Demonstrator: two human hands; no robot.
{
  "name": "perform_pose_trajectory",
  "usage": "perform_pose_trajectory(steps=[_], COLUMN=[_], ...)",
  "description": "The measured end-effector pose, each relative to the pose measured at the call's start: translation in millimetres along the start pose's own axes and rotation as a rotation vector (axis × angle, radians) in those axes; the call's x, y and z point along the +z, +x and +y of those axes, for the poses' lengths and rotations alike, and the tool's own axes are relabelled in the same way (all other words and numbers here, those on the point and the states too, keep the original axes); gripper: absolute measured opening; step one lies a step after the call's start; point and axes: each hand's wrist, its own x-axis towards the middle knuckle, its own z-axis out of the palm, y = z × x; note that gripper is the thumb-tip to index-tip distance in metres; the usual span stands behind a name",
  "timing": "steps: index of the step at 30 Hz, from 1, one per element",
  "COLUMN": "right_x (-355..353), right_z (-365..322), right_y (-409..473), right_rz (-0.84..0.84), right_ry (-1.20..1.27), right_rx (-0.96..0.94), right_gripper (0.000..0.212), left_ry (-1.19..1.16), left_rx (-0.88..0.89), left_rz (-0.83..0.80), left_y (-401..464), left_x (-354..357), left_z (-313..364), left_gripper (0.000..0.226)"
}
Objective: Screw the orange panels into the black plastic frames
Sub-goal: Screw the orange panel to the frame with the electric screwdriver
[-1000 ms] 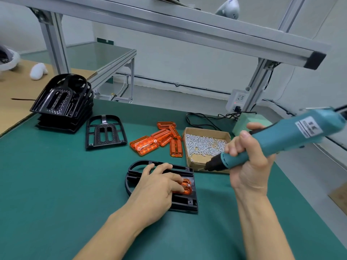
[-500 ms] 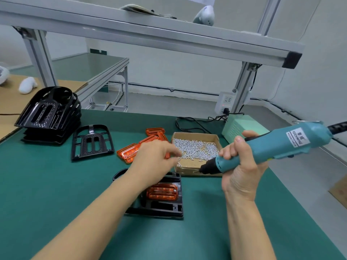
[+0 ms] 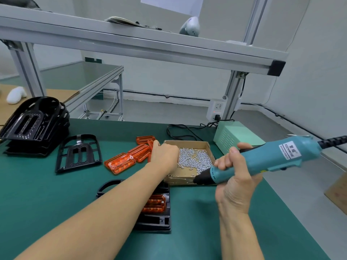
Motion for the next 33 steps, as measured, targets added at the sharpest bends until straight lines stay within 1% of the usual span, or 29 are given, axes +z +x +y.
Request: perform_pose_trajectory(steps=[4,8,12,13,15,17,20,26,28,29,31,33], right_x=[1,2,3,3,2,2,2,9,13,17,24,34], right_z=[1,2,1,0,-1,-1,-3,-6,-7,-8,-8,-8], right_y=[-2,-2,-3,-3,-3,-3,-3,-7,-11,-13,-18,-24], right_rz=[-0.003,-0.004,-0.006,-0.005,-0.004,-0.005,-0.005,-0.037,-0.059,-0.072,-0.09,-0.106], right_ry=[-0.01,-0.018,-0.016,-0.016,-0.01,-0.002,0.001,0.119,0.19,0.223,0.268,0.306], right_rx=[0.009,0.012,0.024,0.028,0.034,0.035,0.047,0.113,0.147,0.166,0.206,0.24], right_gripper=[0.015,0.014,0.014,0.014,0.014,0.014,0.015,0.014,0.016,0.017,0.021,0.021], left_ry=[0.071,0.132,0.161,0.162,0.098,-0.118,-0.569,-1.258,-1.439,-1.506,-1.6,-1.655], left_rx=[0.017,0.069,0.112,0.117,0.127,0.111,0.028,-0.101,-0.167,-0.195,-0.219,-0.213], left_rz=[0.026,0.075,0.054,0.044,0.05,0.07,0.125,0.157,0.139,0.134,0.134,0.148], left_y=[1,0,0,1,1,-4,-23,-100,-128,-140,-156,-164], left_x=[5,7,9,9,8,2,-15,-32,-32,-32,-30,-29], left_z=[2,2,2,2,1,0,-5,-40,-47,-50,-52,-54], left_gripper=[0.016,0.013,0.029,0.028,0.016,0.016,0.014,0.011,0.01,0.015,0.027,0.029])
